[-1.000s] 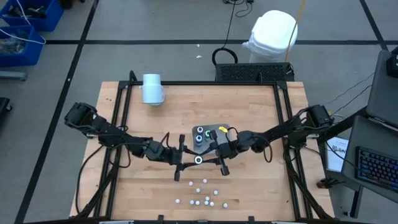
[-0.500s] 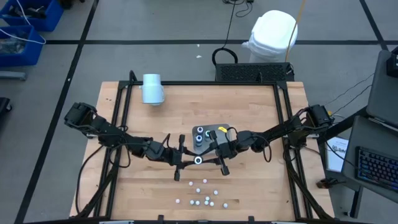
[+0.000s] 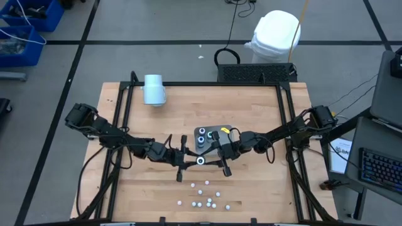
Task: Pick & Place food coloring
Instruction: Put the large black food coloring bottle into the gray bin
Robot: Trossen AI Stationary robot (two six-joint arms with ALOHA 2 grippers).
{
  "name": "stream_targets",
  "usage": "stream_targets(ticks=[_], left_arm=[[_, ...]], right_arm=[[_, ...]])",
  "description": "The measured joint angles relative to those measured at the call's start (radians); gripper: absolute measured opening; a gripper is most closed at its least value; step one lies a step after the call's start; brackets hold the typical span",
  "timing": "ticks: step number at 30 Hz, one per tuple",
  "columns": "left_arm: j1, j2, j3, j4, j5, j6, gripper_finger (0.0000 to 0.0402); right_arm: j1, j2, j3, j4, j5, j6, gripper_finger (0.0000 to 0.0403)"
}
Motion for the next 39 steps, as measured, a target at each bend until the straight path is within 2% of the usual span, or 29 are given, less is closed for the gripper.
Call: stream_targets(ticks=[9,23,33,36,39], left_arm=[[0.015,0.000,0.000,-0.017,0.006,-0.022,0.0086],[0.051,0.000,0.000,-0.024,0.005,-0.052,0.0086],[0.051,0.000,0.000,-0.025,0.002,-0.053,0.0085],[0.051,0.000,0.000,-0.028,0.002,-0.052,0.0085],[0.050,0.000,-0.002,-0.035,0.004,-0.061,0.0084]], right_arm=[[0.000,-0.075,0.002,0.018,0.007,0.027,0.0201],[-0.016,-0.073,0.027,-0.103,0.027,0.057,0.0207],[-0.034,-0.072,0.045,-0.148,0.023,0.059,0.0185],[-0.034,-0.072,0.045,-0.157,0.011,0.058,0.0162],[-0.039,-0.073,0.045,-0.170,-0.006,0.045,0.0122]])
